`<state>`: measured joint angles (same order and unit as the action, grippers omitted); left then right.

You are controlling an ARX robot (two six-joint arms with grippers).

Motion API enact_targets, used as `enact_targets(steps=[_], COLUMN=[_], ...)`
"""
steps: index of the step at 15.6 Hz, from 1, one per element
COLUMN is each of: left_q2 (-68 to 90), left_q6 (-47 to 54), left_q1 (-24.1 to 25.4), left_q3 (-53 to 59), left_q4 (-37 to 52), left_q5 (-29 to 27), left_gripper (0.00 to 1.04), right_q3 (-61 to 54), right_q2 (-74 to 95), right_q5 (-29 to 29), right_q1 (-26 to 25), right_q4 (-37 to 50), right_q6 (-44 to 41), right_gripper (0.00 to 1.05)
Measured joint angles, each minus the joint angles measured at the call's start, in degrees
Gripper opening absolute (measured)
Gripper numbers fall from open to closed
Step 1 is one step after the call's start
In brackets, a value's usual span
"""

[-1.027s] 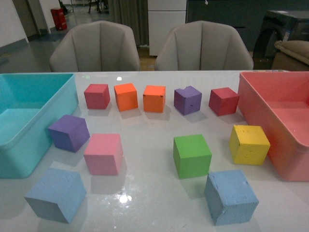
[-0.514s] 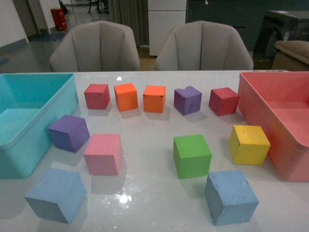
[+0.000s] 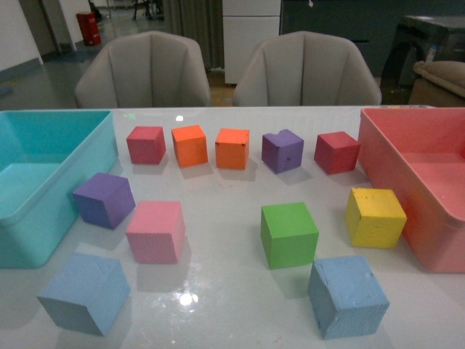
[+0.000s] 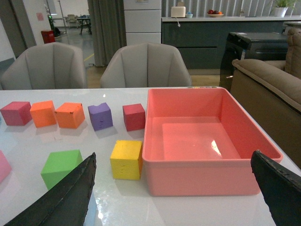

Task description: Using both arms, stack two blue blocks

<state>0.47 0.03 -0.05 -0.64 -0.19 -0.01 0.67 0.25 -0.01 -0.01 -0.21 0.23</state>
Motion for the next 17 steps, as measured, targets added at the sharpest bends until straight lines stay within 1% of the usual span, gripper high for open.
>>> enact_targets(steps=[2, 3, 4, 5, 7, 8, 10, 12, 14, 17], left_q2=[0.00, 0.00, 0.00, 0.00, 0.00, 0.00, 0.00, 0.00, 0.00, 0.00], left_q6=[0.00, 0.00, 0.00, 0.00, 0.00, 0.00, 0.00, 0.00, 0.00, 0.00], left_q1=[0.00, 0.00, 0.00, 0.00, 0.00, 0.00, 0.00, 0.00, 0.00, 0.00], left_q3=[0.00, 0.00, 0.00, 0.00, 0.00, 0.00, 0.02, 0.00, 0.00, 0.00], left_q4=[0.00, 0.00, 0.02, 0.04, 0.02, 0.00, 0.02, 0.00, 0.00, 0.00], left_q5=[0.00, 0.00, 0.02, 0.02, 0.00, 0.00, 0.00, 0.00, 0.00, 0.00], left_gripper=[0.98, 0.98, 0.98, 0.98, 0.98, 0.98, 0.98, 0.98, 0.98, 0.98], right_q3=[0.00, 0.09, 2.14, 3.50, 12.17, 17.59, 28.11, 34.29, 34.58, 34.60], right_q2=[0.00, 1.05, 11.45, 15.41, 33.64, 43.32, 63.17, 80.15, 88.91, 96.21], right_q5=[0.00, 2.73, 6.34, 7.08, 7.91, 7.39, 5.49, 4.74, 4.48, 4.50], right_q1=[0.00, 0.81, 1.11, 1.31, 6.21, 8.55, 11.69, 16.37, 20.09, 24.24], right_q4=[0.00, 0.28, 8.48, 11.58, 25.38, 28.15, 23.19, 18.01, 17.20, 17.90], right_q6=[0.00, 0.39, 1.18, 1.22, 1.46, 2.27, 5.49, 7.34, 8.66, 11.58], right_gripper=[0.98, 0.98, 0.98, 0.98, 0.98, 0.98, 0.98, 0.98, 0.98, 0.98])
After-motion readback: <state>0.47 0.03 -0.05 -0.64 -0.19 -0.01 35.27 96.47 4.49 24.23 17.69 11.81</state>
